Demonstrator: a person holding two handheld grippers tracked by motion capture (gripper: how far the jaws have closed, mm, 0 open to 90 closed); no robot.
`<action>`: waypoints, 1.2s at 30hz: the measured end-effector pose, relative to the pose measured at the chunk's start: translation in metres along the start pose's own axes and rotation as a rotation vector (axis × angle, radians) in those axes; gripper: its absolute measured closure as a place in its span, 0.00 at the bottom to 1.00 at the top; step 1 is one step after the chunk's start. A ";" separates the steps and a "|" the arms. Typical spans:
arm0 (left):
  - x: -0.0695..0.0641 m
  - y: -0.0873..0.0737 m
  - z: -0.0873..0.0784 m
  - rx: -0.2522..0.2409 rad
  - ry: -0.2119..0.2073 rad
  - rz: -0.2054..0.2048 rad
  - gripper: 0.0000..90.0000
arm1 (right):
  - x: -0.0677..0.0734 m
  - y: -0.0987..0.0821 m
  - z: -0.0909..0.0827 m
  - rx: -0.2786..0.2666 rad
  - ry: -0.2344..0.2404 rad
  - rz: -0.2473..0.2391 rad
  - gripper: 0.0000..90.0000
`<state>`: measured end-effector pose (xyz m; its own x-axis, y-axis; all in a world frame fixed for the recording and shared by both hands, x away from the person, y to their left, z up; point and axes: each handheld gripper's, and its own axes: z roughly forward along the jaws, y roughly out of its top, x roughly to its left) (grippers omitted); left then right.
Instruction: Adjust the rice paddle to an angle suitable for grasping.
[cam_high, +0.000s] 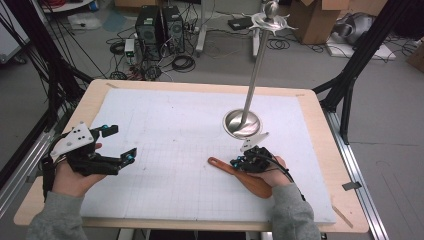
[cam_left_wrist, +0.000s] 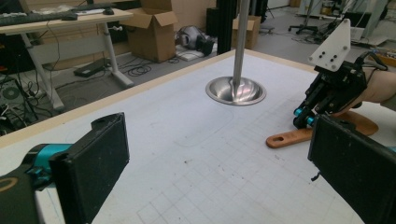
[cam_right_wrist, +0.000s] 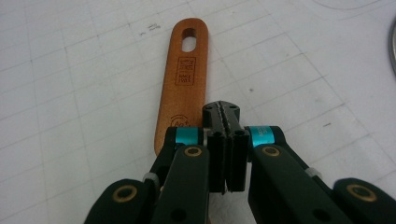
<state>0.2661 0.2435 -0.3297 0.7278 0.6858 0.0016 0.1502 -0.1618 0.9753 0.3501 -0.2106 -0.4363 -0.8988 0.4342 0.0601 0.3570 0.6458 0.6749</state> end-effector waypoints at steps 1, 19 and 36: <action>-0.001 0.002 -0.001 -0.013 -0.013 -0.004 0.06 | 0.000 0.000 0.000 0.002 0.001 -0.004 0.99; 0.000 0.003 -0.006 -0.014 0.014 0.008 0.06 | 0.021 0.030 -0.034 -0.142 -0.054 -0.020 0.51; 0.001 0.005 -0.001 -0.030 -0.010 0.003 0.06 | 0.024 0.033 -0.050 -0.204 -0.023 -0.011 0.11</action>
<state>0.2670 0.2445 -0.3245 0.7346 0.6785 0.0026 0.1281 -0.1424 0.9815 0.3271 -0.2106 -0.3760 -0.8954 0.4437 0.0370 0.2865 0.5105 0.8108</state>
